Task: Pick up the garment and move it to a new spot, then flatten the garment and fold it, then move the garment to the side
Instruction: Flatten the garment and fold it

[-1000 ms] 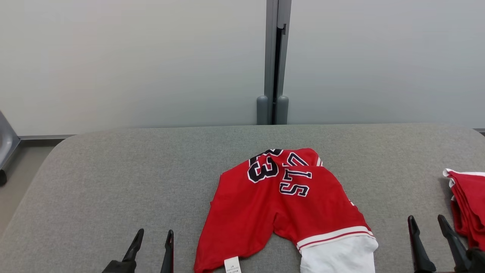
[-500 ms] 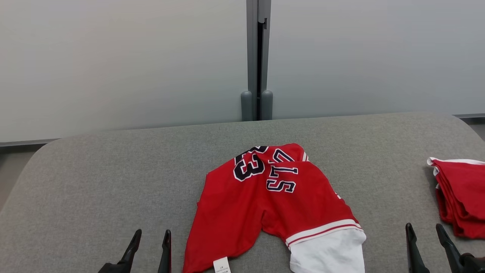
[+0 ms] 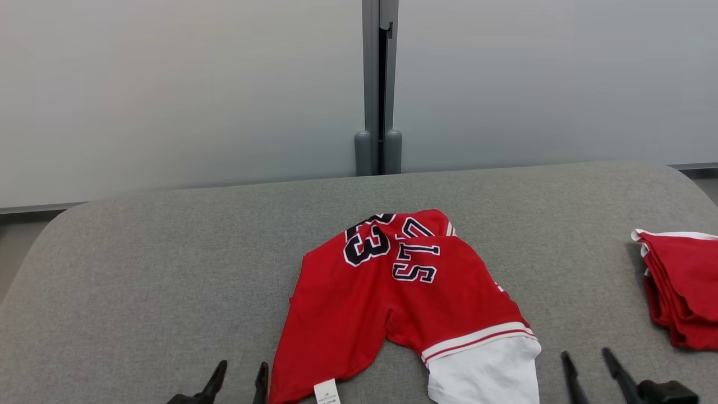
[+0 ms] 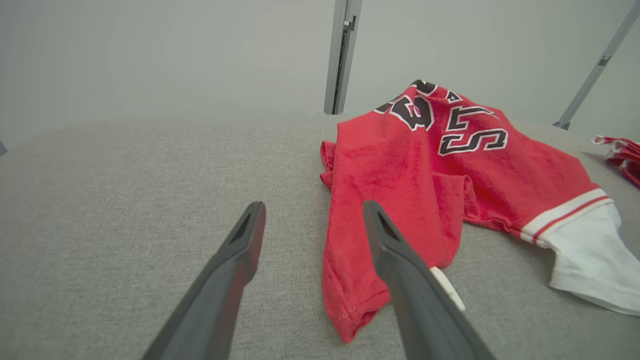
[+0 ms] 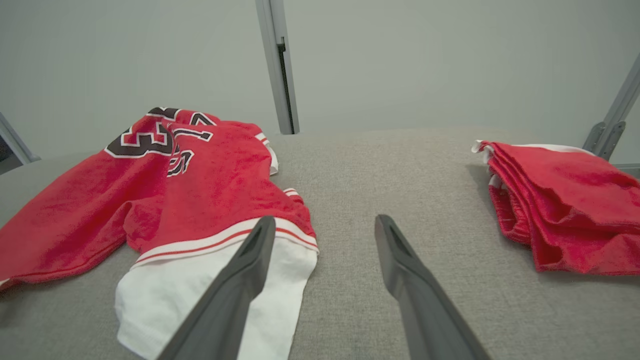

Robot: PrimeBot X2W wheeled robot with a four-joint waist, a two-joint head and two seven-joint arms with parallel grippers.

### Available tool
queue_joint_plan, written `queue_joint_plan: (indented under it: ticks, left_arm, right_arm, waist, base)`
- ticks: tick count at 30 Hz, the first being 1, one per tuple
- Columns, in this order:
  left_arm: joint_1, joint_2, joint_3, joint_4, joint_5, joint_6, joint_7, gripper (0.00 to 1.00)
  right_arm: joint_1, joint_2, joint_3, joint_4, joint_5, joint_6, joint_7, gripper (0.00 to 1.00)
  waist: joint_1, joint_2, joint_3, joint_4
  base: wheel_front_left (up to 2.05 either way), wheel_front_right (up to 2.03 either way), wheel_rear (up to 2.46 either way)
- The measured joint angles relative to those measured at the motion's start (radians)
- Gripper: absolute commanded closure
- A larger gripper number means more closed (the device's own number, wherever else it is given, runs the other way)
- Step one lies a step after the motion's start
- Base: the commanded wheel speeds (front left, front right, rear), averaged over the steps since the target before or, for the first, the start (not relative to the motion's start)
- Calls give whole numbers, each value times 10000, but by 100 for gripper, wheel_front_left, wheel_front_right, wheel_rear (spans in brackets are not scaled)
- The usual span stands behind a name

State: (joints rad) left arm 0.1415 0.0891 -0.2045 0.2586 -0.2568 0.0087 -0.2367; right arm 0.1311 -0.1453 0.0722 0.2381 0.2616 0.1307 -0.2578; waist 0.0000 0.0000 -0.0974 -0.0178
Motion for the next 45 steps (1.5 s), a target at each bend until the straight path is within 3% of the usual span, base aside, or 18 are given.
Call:
queue_joint_plan:
  ticks: [5, 10, 20, 28, 37, 39, 40, 41, 42, 43, 44, 45]
  left_arm:
    - [-198, -153, -403, 357, -272, -21, 1277, 0]
    - [-375, -236, -660, 639, -326, 291, 2013, 0]
    - [-807, -293, -849, 1262, -441, 510, 2485, 0]
    - [-954, -341, -1267, 1519, -890, 174, 2773, 0]
    - [-1146, -368, -1471, 1693, -1108, 192, 2694, 0]
    - [-1255, -370, -1538, 1764, -1124, 190, 2654, 13]
    - [-1313, -376, -1553, 1791, -1135, 188, 2615, 13]
    - [-1344, -374, -1582, 1824, -1135, 184, 2581, 37]
    - [-1359, -374, -1632, 1860, -1135, 148, 2562, 58]
    - [-1364, -376, -1636, 1887, -1135, 142, 2497, 81]
    - [-1393, -382, -1636, 1919, -1137, 144, 2447, 100]
    - [-1444, -372, -1653, 1954, -1135, 138, 2428, 100]
  right_arm:
    - [-255, -683, 1745, 886, 713, 2, 1124, 0]
    - [-597, -897, 2594, 1536, 1101, 2, 1818, 0]
    - [-1208, -949, 3066, 2539, 1383, 2, 2270, 0]
    - [-1495, -1058, 3411, 2709, 1638, 2, 2410, 0]
    - [-1724, -1062, 3593, 2895, 1808, 2, 2447, 0]
    - [-1821, -1058, 3643, 2953, 1856, 2, 2458, 0]
    - [-1863, -1057, 3666, 2989, 1883, 2, 2468, 0]
    - [-1900, -1053, 3691, 3037, 1902, 2, 2485, 0]
    - [-1942, -1047, 3716, 3091, 1954, 2, 2483, 13]
    - [-1991, -1037, 3745, 3150, 1981, 2, 2481, 53]
    - [-2054, -1018, 3793, 3206, 2046, 2, 2468, 85]
    - [-2111, -1009, 3883, 3225, 2125, 2, 2420, 100]
  waist:
    - [1, 0, 191, -16]
    - [0, 0, 493, -41]
    - [0, 0, 945, -12]
    - [0, 0, 1084, 70]
    - [0, 0, 1186, 118]
    - [0, 0, 1220, 125]
    - [0, 0, 1226, 129]
    - [0, 0, 1229, 131]
    - [0, 0, 1230, 132]
    - [0, 0, 1232, 133]
    - [0, 0, 1228, 131]
    - [0, 0, 1216, 128]
  base:
    - [0, 0, 0]
    - [0, 0, 0]
    - [0, 0, 0]
    - [0, 0, 0]
    - [0, 0, 0]
    - [0, 0, 0]
    - [0, 0, 0]
    - [0, 0, 0]
    - [0, 0, 0]
    - [0, 0, 0]
    - [0, 0, 0]
    - [0, 0, 0]
